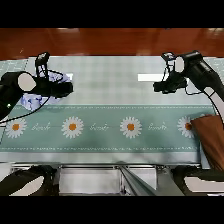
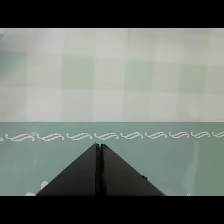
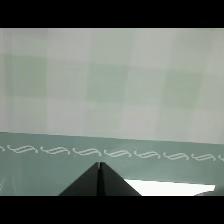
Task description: Fold the shirts.
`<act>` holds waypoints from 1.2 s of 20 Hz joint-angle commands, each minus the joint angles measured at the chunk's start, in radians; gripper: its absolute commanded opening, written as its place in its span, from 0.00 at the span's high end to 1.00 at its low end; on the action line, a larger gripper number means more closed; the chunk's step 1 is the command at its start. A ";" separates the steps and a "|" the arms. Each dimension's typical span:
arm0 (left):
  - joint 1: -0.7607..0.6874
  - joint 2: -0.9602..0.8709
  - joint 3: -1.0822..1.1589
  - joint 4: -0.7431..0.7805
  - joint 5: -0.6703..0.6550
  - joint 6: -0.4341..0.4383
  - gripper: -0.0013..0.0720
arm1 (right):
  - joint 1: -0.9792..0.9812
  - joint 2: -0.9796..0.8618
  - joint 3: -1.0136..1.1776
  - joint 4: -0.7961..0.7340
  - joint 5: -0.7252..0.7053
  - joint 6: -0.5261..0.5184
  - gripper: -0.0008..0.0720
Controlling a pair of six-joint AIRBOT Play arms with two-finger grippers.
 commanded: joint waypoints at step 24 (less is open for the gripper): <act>0.054 -0.003 0.129 0.001 0.277 0.057 0.95 | 0.001 0.052 0.000 -0.095 -0.099 -0.008 0.41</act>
